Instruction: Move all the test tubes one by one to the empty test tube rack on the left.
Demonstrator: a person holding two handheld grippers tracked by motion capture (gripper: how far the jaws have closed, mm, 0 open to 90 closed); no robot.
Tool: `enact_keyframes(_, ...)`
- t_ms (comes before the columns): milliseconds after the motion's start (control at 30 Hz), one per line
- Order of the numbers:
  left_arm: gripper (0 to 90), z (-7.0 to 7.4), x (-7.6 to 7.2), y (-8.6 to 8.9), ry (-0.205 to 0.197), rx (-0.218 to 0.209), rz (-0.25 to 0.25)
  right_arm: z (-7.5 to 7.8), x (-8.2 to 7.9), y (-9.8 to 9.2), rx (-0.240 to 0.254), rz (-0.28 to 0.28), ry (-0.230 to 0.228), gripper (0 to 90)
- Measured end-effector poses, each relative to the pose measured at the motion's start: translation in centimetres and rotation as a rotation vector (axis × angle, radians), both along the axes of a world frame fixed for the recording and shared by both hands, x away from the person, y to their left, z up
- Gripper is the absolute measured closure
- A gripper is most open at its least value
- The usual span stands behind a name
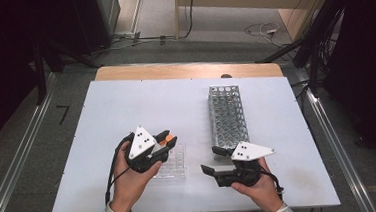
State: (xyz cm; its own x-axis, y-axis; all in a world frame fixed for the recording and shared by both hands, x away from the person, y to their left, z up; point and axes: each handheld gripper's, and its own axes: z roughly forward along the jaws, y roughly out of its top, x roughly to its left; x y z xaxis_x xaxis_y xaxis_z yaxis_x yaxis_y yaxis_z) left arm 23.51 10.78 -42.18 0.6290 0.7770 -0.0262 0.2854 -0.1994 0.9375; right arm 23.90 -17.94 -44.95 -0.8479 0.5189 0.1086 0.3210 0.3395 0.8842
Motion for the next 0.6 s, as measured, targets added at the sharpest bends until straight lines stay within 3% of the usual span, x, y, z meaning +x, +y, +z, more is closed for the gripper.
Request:
enact_keyframes(100, 51.0, 0.24, -0.18, -0.05, -0.006, -0.025, -0.005, 0.0, 0.03, -0.02, 0.001, -0.005, -0.002, 24.9)
enact_keyframes(300, 29.6, 0.43, -0.21, -0.01, 0.023, -0.067, -0.009, 0.04, 0.01, -0.08, 0.009, -0.014, -0.003, 22.8)
enact_keyframes(600, 21.6, 0.59, -0.36, 0.45, 0.038, -0.083, -0.001, 0.2, 0.09, -0.4, 0.015, -0.028, -0.009, 22.8)
